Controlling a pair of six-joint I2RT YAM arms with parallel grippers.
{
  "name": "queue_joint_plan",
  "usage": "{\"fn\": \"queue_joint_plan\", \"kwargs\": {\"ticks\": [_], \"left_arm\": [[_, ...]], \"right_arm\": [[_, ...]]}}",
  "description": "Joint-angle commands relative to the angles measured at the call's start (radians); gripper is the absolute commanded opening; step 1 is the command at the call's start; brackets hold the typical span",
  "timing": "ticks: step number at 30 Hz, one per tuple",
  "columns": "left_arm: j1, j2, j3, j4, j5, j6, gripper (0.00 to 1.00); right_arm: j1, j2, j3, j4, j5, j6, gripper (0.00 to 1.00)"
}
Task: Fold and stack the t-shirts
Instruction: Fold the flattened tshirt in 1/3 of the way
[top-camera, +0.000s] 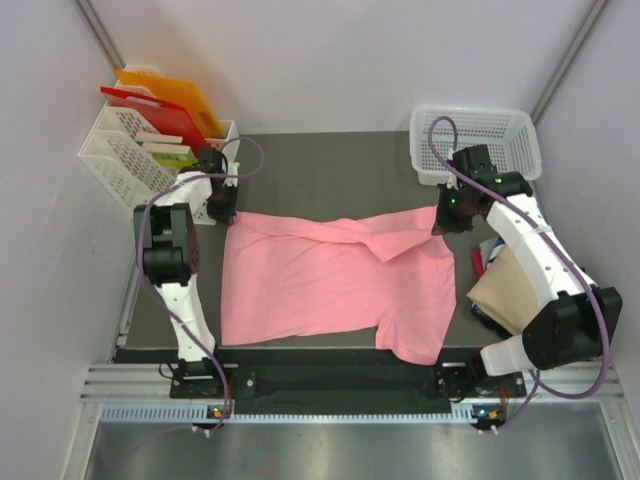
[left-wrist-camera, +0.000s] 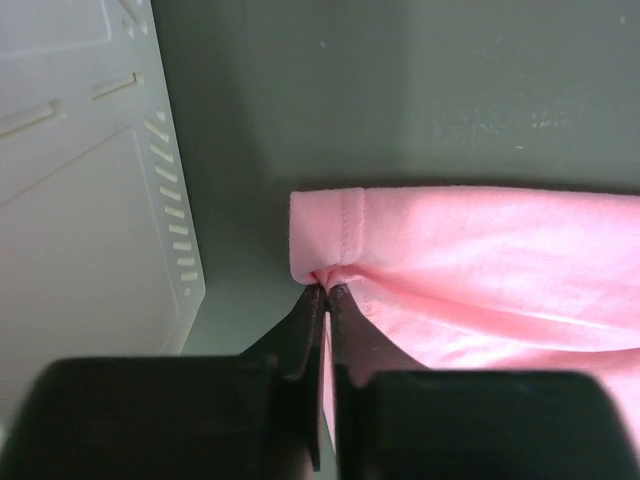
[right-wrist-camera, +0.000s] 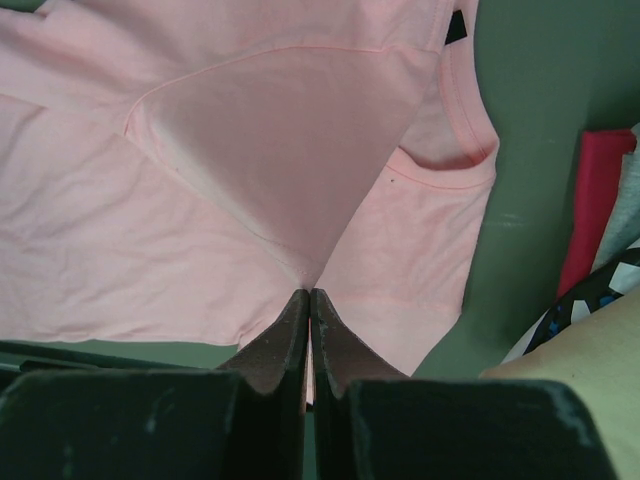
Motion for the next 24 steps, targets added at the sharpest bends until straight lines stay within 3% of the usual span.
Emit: {"fn": "queue_joint_plan", "kwargs": {"ticks": [1, 15, 24], "left_arm": [[-0.004, -0.008, 0.051, -0.010, 0.014, 0.007, 0.00], [-0.007, -0.140, 0.266, -0.175, 0.028, 0.049, 0.00], [-0.007, -0.288, 0.143, -0.240, 0.062, 0.080, 0.00]], "right_arm": [[-0.010, -0.002, 0.030, 0.011, -0.001, -0.003, 0.00], [-0.021, 0.013, 0.197, -0.024, 0.022, 0.014, 0.00], [-0.021, -0.062, 0.189, -0.068, 0.009, 0.032, 0.00]]}}
